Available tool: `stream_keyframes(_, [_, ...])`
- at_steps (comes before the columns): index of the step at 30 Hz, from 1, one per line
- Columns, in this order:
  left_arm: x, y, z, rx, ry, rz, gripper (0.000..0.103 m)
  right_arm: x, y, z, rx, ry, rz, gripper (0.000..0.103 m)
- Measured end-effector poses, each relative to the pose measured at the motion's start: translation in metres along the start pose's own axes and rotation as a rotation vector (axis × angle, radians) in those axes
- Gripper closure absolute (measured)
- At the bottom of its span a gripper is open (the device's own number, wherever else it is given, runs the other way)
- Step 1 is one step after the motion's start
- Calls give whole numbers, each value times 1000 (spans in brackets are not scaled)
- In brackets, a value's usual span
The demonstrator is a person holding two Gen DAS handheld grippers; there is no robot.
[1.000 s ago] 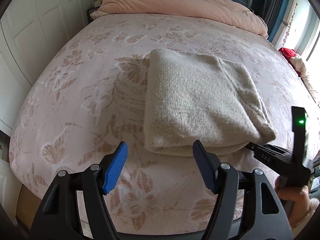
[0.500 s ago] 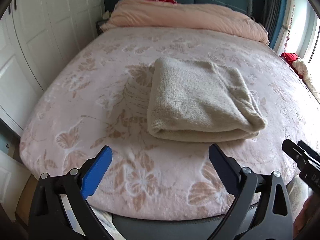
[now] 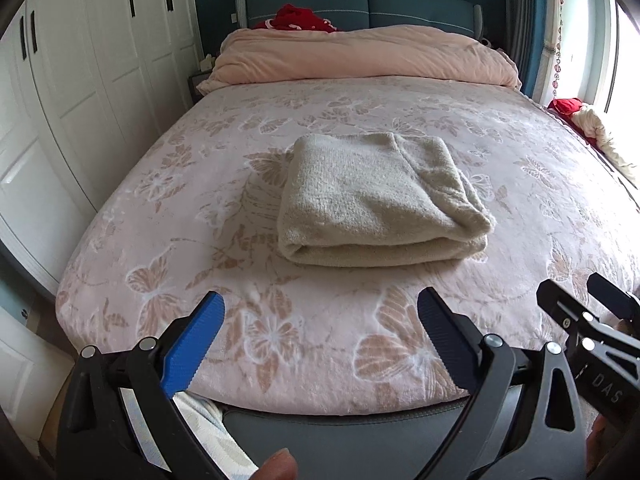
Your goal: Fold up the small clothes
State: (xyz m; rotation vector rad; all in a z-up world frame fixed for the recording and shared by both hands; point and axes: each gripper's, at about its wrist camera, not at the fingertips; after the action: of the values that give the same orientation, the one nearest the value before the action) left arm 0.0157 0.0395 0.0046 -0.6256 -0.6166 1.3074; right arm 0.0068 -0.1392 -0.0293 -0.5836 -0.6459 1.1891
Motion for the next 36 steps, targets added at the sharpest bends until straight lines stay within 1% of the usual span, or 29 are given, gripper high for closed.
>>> stream_keyframes(6, [0,0,8,-14,14,14,8,11,5,9,-16,-2,39,23])
stream_keyframes(9, [-1,0,11,-25,-4,10,8,15,6,13,-28,2,46,23])
stream_keyframes(23, [1,0,9,-11,-24,25,8,19,7,11,-3,-3,33,23])
stream_keyframes(31, [-1,2,13,-46,-54,11,8,18,10,9,9,-7,8,23])
stream_keyframes(36, [-2,1,13,-46,-63,7,8,17,10,8,12,-2,3,23])
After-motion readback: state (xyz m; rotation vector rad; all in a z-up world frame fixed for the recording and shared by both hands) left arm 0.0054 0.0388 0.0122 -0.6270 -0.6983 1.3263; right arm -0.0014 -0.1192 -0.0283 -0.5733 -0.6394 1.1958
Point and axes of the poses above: each gripper's, at about its wrist camera, not at the fingertips, and z roughly against the way its jaws point, x to its left, y to its underside, and after that the axes turned 3 degrees about -x, right-handed
